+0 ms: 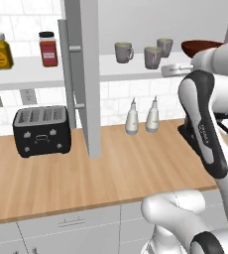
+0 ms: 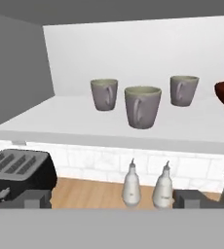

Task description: Gather all objects into one cabinet and sort the glasses and bowls to opposite sides.

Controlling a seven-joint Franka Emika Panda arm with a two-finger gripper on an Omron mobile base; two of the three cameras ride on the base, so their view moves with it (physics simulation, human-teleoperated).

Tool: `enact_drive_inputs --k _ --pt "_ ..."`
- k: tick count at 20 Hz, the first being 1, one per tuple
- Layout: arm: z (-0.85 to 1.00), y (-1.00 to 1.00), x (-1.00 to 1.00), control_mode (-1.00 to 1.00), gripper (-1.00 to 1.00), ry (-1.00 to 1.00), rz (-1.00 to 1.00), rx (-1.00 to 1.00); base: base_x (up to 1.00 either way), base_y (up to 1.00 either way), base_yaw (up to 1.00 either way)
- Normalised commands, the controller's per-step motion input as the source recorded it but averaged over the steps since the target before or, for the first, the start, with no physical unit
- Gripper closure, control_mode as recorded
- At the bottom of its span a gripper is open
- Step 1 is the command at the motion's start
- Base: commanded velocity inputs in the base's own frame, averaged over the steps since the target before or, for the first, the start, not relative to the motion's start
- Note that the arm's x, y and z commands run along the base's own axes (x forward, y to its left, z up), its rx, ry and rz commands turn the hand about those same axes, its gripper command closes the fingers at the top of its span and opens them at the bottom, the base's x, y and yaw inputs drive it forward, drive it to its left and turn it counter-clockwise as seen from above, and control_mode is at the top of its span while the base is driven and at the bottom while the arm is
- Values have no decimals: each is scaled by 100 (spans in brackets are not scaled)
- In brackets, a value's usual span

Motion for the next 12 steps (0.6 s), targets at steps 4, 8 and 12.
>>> enact_drive_inputs --k 4,8,12 --pt "1 0 -100 -100 -100 0 2 -1 0 0 0" --pt "0 0 -100 -100 -100 0 0 0 0 0 0" --pt "0 0 -100 -100 -100 0 0 0 0 0 0"
